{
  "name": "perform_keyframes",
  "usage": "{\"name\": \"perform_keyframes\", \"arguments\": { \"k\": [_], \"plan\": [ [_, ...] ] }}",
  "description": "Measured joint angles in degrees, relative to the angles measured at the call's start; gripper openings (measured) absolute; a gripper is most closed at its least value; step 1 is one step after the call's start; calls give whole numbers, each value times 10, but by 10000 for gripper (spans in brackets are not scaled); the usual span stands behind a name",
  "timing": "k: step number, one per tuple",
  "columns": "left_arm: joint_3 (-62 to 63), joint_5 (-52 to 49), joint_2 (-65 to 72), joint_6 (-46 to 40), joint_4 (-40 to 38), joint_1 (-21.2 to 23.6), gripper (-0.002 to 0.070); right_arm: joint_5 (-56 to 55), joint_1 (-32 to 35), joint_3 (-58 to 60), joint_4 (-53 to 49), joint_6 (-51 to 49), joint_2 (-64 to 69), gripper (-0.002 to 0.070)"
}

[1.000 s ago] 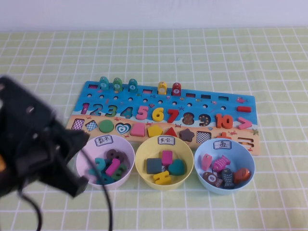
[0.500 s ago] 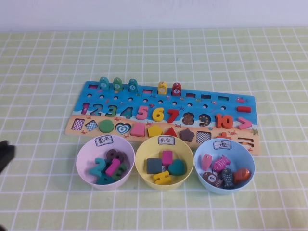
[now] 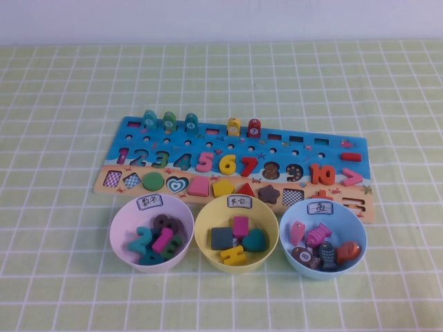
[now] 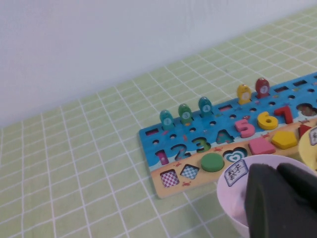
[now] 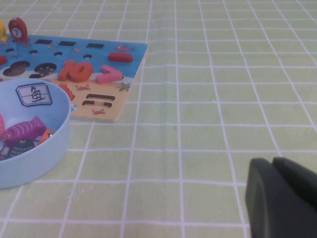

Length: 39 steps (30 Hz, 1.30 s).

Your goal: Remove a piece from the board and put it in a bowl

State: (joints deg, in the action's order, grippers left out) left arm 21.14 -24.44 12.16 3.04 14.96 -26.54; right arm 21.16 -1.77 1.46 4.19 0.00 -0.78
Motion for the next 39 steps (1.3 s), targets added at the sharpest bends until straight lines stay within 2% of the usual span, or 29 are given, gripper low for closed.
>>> {"name": "perform_keyframes", "arguments": {
  "k": [6,14,18,26,39],
  "plan": [
    [-110,58,-114,0,-52,100,-3,0,0,0,0,0,0,-19],
    [-189,92,-128,0,-76,209,-3,0,0,0,0,0,0,-19],
    [-222,116,-128,0,-75,217,-3,0,0,0,0,0,0,-19],
    [-226,39,-128,0,-95,219,-3,0,0,0,0,0,0,-19],
    [-226,33,-128,0,-100,219,-3,0,0,0,0,0,0,-19]
  ]
}}
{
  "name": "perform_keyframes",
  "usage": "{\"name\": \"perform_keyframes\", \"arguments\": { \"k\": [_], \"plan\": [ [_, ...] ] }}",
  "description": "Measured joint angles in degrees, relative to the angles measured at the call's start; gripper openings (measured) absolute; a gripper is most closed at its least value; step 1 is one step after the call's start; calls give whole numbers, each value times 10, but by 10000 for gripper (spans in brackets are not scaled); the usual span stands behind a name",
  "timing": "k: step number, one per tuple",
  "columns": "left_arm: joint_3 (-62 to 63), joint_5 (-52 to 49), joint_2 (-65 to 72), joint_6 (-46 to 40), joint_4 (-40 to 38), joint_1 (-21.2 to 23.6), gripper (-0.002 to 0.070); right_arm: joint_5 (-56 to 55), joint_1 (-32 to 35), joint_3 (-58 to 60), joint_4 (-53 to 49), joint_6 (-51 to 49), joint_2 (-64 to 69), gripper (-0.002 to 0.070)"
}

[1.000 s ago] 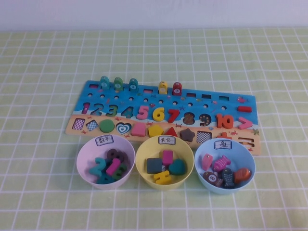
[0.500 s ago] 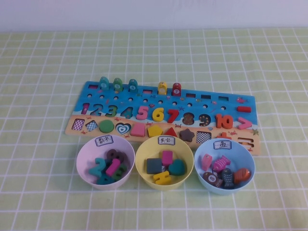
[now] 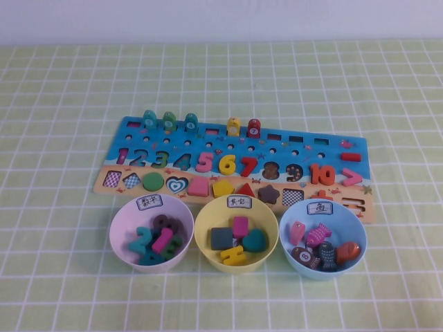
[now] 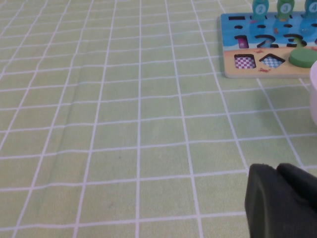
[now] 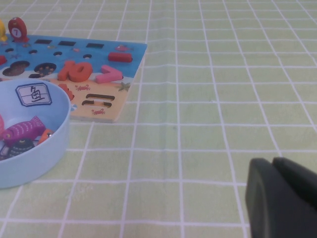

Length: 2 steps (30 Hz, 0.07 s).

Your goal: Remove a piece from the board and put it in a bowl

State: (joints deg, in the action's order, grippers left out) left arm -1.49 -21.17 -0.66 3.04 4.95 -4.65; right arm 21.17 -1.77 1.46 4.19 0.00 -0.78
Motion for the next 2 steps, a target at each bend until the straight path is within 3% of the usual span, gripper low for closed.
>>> {"name": "perform_keyframes", "arguments": {
  "k": [2],
  "plan": [
    [0,0,0,0,0,0,-3,0,0,0,0,0,0,-19]
  ]
}}
